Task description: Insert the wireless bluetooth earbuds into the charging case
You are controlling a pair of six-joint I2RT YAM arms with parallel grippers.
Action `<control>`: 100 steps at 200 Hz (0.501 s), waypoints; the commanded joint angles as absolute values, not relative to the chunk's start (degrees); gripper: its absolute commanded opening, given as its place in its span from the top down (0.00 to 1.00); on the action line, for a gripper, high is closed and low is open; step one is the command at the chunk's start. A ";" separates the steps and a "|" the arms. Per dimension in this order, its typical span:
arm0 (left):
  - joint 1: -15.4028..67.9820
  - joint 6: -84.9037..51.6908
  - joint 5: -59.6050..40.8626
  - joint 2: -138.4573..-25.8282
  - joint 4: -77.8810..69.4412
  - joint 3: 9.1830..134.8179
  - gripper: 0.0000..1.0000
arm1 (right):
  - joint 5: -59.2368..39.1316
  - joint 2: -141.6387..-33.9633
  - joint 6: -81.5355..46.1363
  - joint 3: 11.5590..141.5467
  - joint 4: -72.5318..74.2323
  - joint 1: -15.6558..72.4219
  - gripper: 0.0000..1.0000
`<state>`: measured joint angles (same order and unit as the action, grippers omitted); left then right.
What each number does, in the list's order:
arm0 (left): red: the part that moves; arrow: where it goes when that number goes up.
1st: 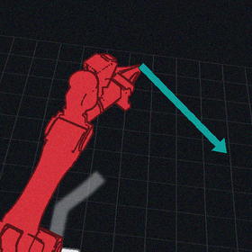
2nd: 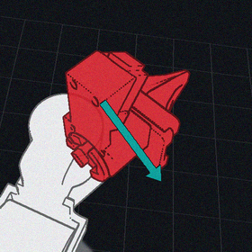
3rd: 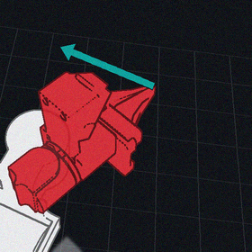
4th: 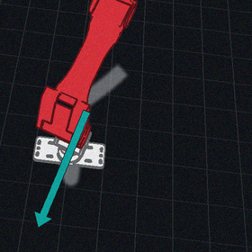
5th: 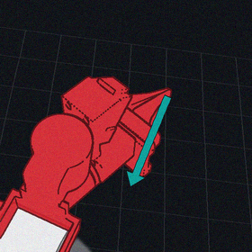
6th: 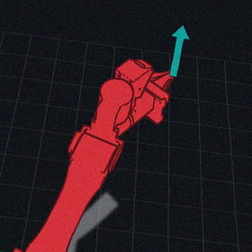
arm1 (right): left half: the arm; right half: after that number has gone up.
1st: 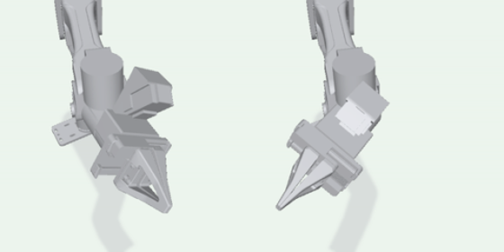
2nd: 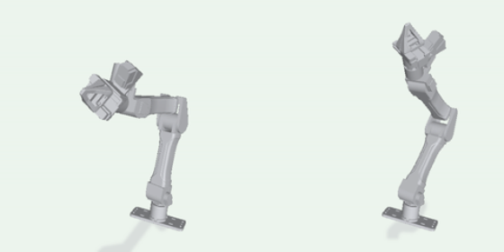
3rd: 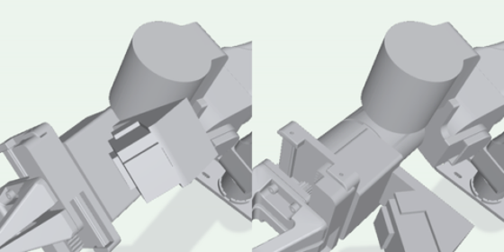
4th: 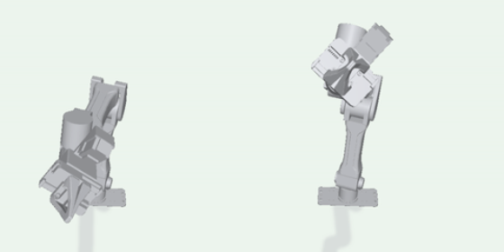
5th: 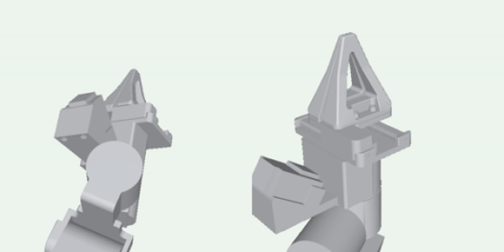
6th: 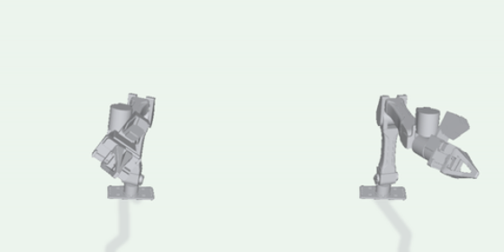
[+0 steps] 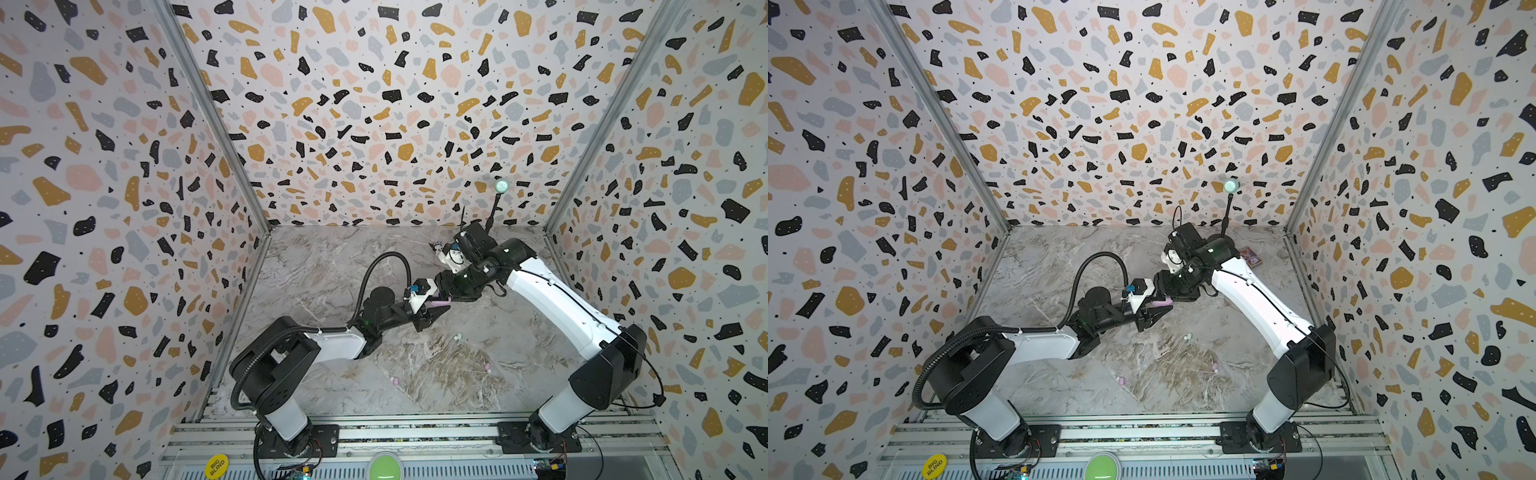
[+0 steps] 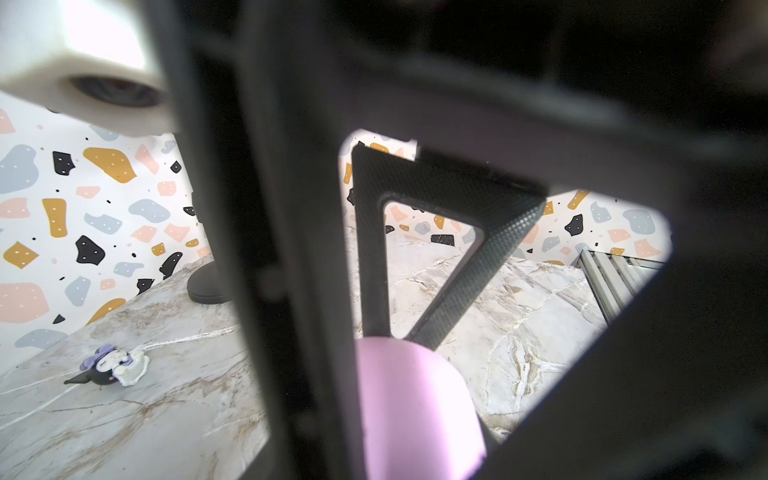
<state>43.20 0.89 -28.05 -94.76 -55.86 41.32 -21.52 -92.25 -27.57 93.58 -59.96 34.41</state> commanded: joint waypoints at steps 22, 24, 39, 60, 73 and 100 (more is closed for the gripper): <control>43.49 1.08 -29.09 -93.27 -58.97 43.53 0.55 | -22.25 -90.88 -26.89 93.25 -60.38 34.72 0.53; 43.50 1.02 -29.09 -93.26 -58.97 43.53 0.56 | -22.24 -90.79 -26.89 93.18 -60.38 34.72 0.53; 43.50 0.93 -29.35 -93.25 -58.80 43.66 0.57 | -22.29 -90.71 -26.81 92.83 -60.38 34.77 0.53; 43.47 0.78 -29.56 -93.14 -58.45 43.77 0.60 | -22.30 -90.71 -26.72 92.60 -60.36 34.78 0.52; 43.51 0.64 -29.54 -92.94 -58.32 43.81 0.61 | -22.33 -90.68 -26.73 92.52 -60.31 34.83 0.51; 43.46 0.20 -29.86 -92.81 -58.27 43.79 0.63 | -22.37 -90.39 -26.91 92.51 -60.29 34.82 0.44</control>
